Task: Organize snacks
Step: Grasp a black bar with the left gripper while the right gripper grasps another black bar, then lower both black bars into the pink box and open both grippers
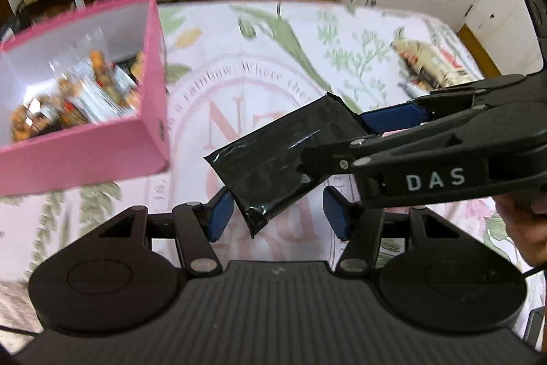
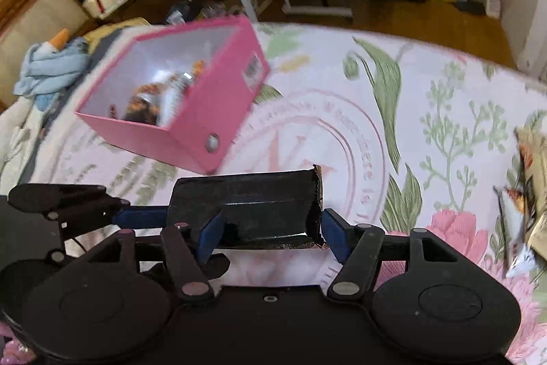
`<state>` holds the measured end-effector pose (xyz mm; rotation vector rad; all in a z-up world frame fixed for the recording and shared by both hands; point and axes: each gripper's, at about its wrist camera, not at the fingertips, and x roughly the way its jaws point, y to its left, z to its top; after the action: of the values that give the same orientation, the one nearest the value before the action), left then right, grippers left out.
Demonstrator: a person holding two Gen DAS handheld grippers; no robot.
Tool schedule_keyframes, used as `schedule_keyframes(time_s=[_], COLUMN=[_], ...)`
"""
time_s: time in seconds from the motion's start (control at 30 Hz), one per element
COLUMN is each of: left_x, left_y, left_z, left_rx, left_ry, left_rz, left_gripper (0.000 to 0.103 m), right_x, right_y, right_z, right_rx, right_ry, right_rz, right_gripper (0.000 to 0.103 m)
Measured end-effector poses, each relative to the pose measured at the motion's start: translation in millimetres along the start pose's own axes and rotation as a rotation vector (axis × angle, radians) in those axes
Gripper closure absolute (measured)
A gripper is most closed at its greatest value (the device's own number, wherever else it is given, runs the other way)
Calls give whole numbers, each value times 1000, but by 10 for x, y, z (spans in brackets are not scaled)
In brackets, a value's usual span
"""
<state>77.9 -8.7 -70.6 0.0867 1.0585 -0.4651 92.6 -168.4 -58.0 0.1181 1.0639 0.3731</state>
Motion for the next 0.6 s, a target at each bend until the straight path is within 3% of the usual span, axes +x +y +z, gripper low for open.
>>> schedule_keyframes(time_s=[0.23, 0.37, 0.5, 0.6], left_x=[-421, -574, -657, -670], left_y=[213, 562, 1015, 1302], left_z=[60, 99, 125, 184], left_rx=[13, 5, -14, -26], left_ry=[-62, -128, -179, -192], left_rz=[18, 11, 26, 28], left_gripper=[47, 47, 47, 47], right_x=[-283, -250, -75, 131], right_y=[335, 526, 582, 677], right_z=[166, 339, 578, 746], right_rx=[-56, -100, -85, -105], right_ry=[-64, -86, -67, -64], right_rz=[55, 103, 206, 235], right_gripper=[32, 33, 52, 64])
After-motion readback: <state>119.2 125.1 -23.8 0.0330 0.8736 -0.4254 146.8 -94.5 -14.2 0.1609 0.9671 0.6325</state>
